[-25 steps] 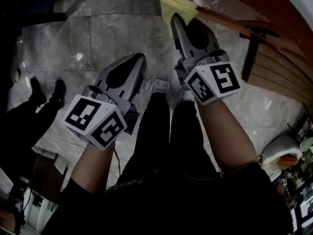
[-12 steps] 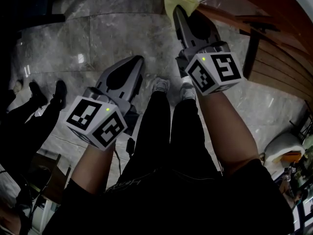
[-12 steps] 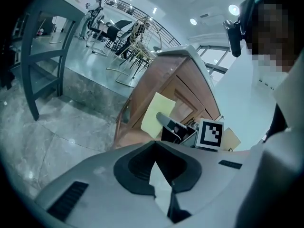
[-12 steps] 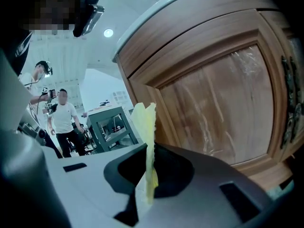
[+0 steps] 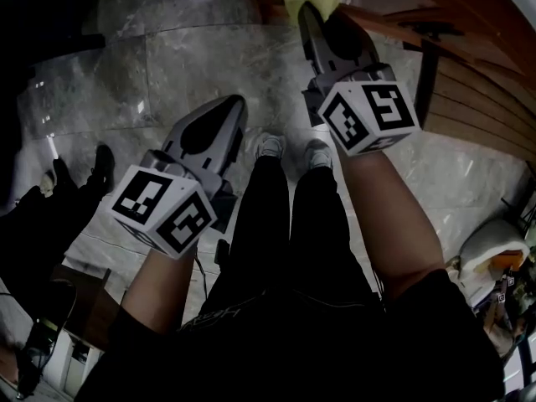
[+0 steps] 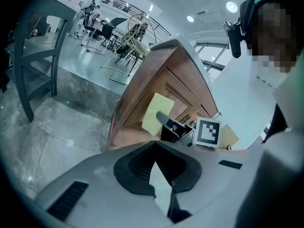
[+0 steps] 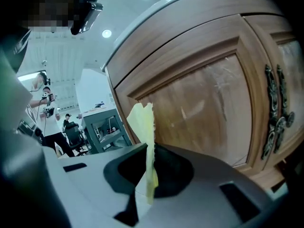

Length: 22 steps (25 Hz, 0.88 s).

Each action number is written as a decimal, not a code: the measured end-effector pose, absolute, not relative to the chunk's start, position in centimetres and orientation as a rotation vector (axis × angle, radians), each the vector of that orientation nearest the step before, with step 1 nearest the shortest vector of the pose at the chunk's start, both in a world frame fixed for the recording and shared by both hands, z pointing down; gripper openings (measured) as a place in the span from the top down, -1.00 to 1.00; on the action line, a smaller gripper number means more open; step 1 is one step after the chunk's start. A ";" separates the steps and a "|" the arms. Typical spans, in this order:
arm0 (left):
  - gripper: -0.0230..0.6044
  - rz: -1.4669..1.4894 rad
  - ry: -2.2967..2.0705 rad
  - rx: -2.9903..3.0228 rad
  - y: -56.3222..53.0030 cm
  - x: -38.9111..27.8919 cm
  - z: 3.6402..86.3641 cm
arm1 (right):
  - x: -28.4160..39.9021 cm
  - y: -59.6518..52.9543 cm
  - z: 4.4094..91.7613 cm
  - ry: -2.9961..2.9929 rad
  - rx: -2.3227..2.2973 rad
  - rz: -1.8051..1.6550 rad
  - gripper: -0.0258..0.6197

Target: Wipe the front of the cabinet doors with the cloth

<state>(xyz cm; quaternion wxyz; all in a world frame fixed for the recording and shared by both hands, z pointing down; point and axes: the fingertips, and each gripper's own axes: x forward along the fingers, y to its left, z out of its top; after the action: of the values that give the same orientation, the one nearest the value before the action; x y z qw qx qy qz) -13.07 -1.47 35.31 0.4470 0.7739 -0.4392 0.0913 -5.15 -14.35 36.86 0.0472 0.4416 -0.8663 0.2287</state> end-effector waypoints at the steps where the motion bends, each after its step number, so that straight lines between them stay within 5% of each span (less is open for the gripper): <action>1: 0.91 0.229 -1.080 1.918 -1.4 -12.5 35.3 | -4.5 -14.3 36.8 -2.638 1.357 0.696 0.79; 22: 0.91 0.268 -0.973 1.961 -0.5 -2.6 35.5 | 9.8 -13.8 38.0 -2.494 1.619 0.653 0.79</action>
<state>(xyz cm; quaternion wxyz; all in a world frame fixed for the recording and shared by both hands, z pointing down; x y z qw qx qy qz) -2.61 -0.50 35.54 0.4512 0.7935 -0.3938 0.1086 9.78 -13.82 38.05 0.0485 0.5313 -0.8182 0.2144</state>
